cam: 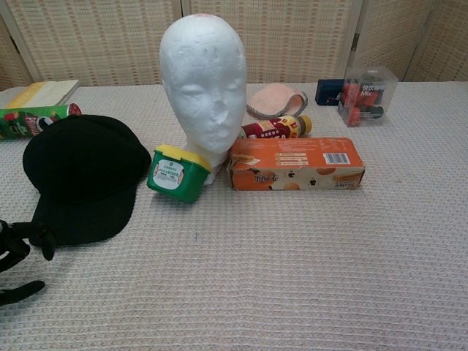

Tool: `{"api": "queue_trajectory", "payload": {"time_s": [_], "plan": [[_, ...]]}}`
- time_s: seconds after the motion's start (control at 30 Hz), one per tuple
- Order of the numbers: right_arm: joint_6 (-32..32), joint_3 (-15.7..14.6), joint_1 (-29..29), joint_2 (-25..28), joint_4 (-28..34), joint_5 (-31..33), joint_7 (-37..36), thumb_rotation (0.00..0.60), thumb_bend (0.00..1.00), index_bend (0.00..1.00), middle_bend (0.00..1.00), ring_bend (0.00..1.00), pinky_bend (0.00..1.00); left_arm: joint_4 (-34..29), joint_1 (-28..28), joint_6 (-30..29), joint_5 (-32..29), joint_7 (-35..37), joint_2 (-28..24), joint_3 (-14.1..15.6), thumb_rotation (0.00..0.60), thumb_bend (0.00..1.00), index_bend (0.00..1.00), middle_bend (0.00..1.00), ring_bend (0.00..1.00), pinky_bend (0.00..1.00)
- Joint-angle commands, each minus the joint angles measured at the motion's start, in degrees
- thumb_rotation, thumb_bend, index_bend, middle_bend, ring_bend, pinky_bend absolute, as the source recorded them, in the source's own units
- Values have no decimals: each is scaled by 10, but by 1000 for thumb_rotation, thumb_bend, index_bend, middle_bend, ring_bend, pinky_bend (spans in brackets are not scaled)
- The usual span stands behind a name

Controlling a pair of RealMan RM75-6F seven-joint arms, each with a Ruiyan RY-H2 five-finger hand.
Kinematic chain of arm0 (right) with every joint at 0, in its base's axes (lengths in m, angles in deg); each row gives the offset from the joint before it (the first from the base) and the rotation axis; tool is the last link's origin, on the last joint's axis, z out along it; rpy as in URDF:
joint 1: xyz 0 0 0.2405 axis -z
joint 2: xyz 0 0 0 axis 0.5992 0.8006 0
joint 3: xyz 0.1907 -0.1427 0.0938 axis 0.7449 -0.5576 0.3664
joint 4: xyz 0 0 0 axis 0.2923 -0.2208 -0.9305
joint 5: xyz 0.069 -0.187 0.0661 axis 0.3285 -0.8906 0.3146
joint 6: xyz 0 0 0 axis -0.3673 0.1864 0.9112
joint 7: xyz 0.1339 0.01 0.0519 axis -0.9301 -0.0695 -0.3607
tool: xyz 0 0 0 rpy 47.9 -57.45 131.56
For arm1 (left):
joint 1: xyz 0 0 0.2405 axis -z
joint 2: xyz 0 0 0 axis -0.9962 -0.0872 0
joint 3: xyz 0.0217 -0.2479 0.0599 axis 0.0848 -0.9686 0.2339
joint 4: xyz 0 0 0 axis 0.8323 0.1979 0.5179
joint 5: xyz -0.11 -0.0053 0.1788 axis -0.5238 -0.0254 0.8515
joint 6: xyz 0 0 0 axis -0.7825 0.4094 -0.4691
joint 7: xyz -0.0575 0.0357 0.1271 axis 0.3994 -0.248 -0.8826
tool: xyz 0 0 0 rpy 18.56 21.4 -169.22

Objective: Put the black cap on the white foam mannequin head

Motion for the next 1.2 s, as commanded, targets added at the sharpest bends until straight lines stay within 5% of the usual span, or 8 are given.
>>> {"api": "queue_trajectory", "payload": {"time_s": [0.03, 0.23, 0.83, 1.2], "plan": [[-4, 2, -2, -1, 0, 6, 3, 600, 154, 0, 0, 0, 0, 90, 19, -19, -14, 38, 61, -13, 600, 272, 519, 1000, 997, 1000], [-12, 3, -4, -1, 2, 14, 9, 600, 154, 0, 0, 0, 0, 152, 34, -25, -35, 57, 99, -20, 600, 270, 436, 1000, 999, 1000], [-8, 1, -3, 15, 12, 9, -12, 600, 153, 0, 0, 0, 0, 241, 59, 10, -80, 60, 143, -16, 600, 276, 453, 1000, 1000, 1000], [-16, -4, -5, 17, 17, 7, -12, 600, 154, 0, 0, 0, 0, 263, 60, 3, -104, 68, 144, -20, 600, 433, 525, 1000, 1000, 1000]]}}
